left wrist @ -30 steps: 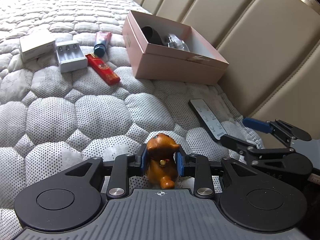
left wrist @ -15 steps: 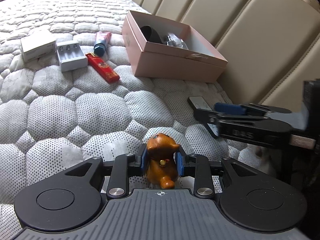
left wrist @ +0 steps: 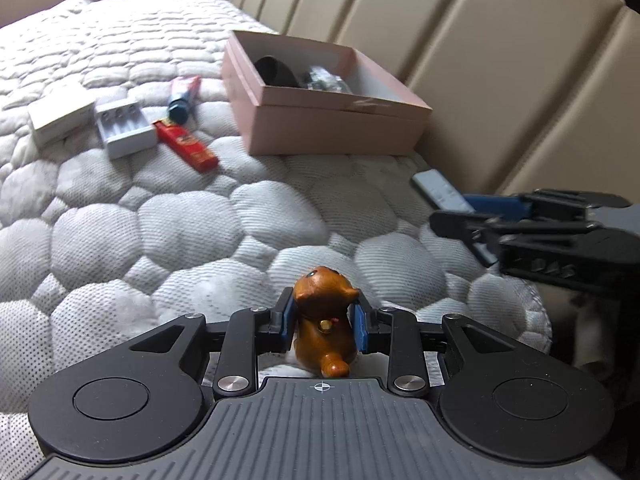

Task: Organize rigid objects
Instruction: 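Drop the bear into the pink box while the right tool places the remote in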

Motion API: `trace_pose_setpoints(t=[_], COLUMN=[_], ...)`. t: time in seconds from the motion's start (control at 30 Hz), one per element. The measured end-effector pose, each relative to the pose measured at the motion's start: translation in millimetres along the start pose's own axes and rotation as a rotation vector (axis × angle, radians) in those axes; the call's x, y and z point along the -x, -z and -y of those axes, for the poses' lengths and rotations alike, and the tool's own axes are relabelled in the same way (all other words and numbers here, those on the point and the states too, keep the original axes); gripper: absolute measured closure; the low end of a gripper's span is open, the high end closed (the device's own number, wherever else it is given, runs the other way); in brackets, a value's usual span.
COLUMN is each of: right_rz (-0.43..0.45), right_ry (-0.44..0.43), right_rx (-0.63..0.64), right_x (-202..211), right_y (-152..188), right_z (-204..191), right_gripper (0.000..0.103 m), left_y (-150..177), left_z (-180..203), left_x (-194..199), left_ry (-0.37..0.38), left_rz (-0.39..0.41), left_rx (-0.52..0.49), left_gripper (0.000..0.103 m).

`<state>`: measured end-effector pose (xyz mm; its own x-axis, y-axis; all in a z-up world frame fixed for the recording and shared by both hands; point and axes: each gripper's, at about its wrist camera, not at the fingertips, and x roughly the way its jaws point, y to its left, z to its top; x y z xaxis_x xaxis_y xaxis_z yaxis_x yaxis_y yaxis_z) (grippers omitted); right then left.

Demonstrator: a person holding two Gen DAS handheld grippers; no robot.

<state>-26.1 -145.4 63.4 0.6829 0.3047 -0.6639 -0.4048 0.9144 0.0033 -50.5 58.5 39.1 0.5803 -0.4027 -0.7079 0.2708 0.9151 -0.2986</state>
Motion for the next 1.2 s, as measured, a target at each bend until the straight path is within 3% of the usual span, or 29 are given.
trace_pose_setpoints(t=[0.17, 0.33, 0.47, 0.6, 0.73, 0.97, 1.2], right_rz=[0.041, 0.085, 0.101, 0.117, 0.133, 0.082, 0.192], right_ry=[0.011, 0.032, 0.038, 0.034, 0.039, 0.085, 0.165], right_rx=[-0.038, -0.012, 0.013, 0.018, 0.036, -0.01, -0.057], right_x=[33.4, 50.7, 52.8, 54.5, 57.1, 35.0, 15.5], right_y=[3.4, 11.1, 13.4, 13.1, 15.4, 2.4, -70.4], right_z=[9.0, 9.8, 9.4, 8.9, 12.0, 23.4, 26.9], right_gripper=[0.065, 0.065, 0.065, 0.065, 0.065, 0.065, 0.065], left_y=[-29.4, -97.1, -156.2, -186.7, -181.9, -143.5, -74.6], left_z=[6.2, 13.3, 9.3, -2.1, -14.6, -37.9, -73.6], left_x=[7.4, 7.6, -20.4, -62.5, -77.6, -31.7, 8.6], left_ry=[0.076, 0.053, 0.023, -0.045, -0.041, -0.025, -0.077], left_rz=[0.046, 0.18, 0.243, 0.223, 0.22, 0.282, 0.265], left_rx=[0.017, -0.009, 0.008, 0.045, 0.101, 0.113, 0.182], left_gripper=[0.071, 0.071, 0.071, 0.069, 0.068, 0.068, 0.068])
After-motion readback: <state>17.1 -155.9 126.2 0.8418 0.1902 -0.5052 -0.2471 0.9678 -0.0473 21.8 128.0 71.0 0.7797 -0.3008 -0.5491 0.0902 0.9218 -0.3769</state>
